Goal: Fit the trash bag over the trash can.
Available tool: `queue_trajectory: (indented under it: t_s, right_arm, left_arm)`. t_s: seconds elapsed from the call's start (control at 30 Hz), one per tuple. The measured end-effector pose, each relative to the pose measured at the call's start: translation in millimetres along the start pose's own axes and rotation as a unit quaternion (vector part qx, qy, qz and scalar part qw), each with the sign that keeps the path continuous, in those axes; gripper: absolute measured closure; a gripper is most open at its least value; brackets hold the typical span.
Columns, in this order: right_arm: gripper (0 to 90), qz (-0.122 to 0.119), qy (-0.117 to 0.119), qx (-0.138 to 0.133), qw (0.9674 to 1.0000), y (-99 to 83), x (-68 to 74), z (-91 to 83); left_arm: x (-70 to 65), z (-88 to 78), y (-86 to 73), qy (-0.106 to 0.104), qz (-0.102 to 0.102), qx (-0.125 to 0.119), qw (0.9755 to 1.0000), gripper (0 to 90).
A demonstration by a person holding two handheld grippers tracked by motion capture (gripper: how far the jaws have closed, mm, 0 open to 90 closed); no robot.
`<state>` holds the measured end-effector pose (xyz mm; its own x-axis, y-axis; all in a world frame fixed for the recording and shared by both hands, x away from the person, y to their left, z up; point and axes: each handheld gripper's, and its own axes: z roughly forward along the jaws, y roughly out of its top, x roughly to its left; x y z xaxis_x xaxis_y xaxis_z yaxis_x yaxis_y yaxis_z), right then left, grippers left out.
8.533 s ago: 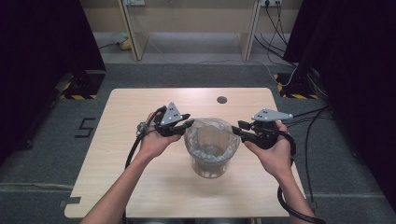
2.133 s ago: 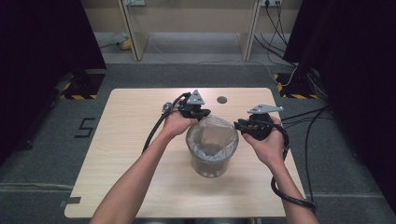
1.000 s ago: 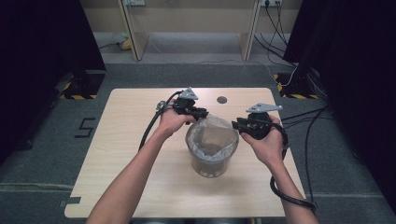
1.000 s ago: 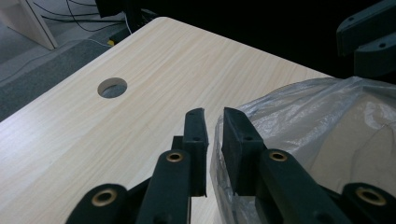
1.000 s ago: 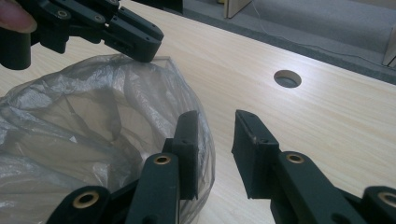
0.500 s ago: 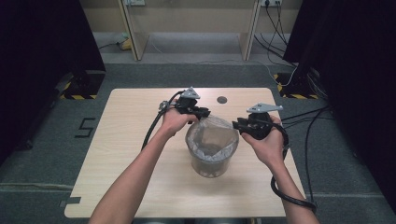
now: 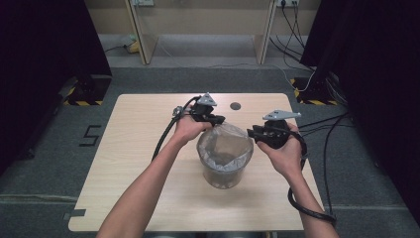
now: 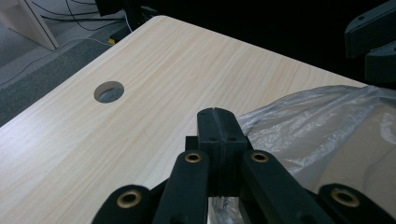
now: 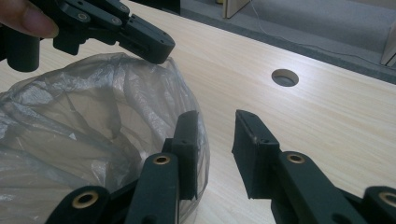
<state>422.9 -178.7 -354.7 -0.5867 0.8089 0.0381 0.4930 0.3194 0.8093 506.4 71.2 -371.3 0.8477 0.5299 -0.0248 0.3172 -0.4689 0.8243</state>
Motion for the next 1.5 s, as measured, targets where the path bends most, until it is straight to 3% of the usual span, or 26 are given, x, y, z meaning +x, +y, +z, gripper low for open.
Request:
queue_trajectory:
  t_s: [0.57, 0.73, 0.8, 1.17, 1.5]
  right_arm:
    - [68.4, 0.004, 0.011, 0.012, 0.9999, 0.3, 2.0, 8.4]
    - [75.9, 0.012, 0.017, 0.025, 0.9995, -2.4, 0.6, 13.2]
    - [82.8, 0.017, 0.025, 0.026, 0.9992, -3.5, -0.6, 13.0]
    - [89.6, 0.044, 0.039, 0.009, 0.9983, -4.8, -5.5, 8.4]
    - [90.0, 0.036, 0.019, 0.026, 0.9988, -11.8, -9.3, 14.4]
  left_arm:
    - [-7.8, 8.3, 6.4, 0.006, 0.033, -0.008, 0.9994, 90.0]
    - [-10.4, 9.8, 8.4, 0.005, 0.042, -0.007, 0.9991, 90.0]
    - [-11.1, 10.5, 9.0, 0.003, 0.047, -0.007, 0.9989, 90.0]
    - [-12.4, 12.2, 9.7, 0.002, 0.05, -0.01, 0.9987, 90.0]
    - [-10.1, 15.9, 8.3, 0.001, 0.042, -0.002, 0.9991, 90.0]
